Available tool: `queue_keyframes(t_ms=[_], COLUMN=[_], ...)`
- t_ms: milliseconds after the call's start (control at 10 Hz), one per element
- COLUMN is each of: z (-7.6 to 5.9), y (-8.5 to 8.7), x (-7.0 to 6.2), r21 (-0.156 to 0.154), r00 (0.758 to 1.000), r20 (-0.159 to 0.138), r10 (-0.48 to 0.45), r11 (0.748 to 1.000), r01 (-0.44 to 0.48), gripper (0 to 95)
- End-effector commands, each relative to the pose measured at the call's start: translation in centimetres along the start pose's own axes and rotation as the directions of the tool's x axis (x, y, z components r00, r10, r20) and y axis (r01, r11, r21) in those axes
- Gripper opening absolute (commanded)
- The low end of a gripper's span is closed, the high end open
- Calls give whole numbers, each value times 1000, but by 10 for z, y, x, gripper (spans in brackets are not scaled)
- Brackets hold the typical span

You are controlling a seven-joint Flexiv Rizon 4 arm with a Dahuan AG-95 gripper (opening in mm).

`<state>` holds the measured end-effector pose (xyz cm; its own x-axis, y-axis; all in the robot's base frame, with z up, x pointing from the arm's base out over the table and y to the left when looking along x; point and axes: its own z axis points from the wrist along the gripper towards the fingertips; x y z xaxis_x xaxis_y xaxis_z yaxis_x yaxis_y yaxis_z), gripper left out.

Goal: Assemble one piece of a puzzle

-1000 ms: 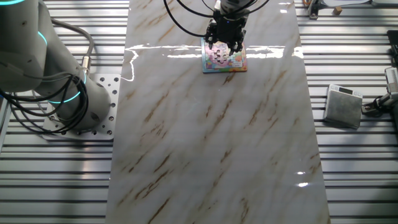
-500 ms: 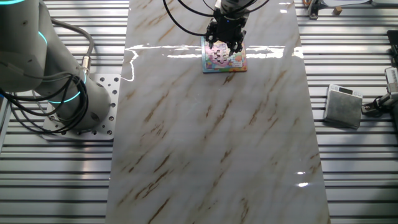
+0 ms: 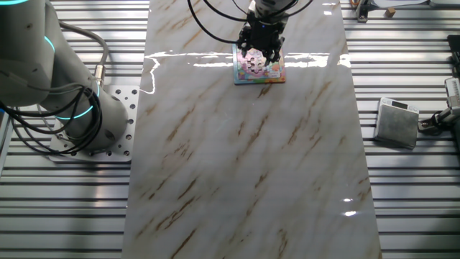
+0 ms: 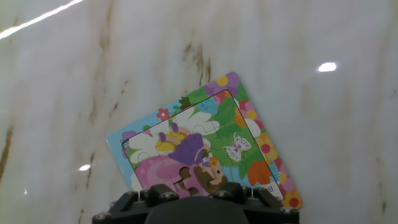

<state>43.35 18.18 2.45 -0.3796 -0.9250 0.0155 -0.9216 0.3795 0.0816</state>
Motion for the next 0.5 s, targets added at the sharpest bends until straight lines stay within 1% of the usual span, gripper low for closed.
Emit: queue_keyframes(t_ms=[100,400,500], z=[8,11,12], y=[-5,-5,-5], x=[4,3,1], r21=[3,6,4], r00=[1000,1000,1000], r20=[11,3,6], r10=[-4,-8,-11], r11=[1000,1000,1000], r01=[4,8,11], gripper=[570,570,570])
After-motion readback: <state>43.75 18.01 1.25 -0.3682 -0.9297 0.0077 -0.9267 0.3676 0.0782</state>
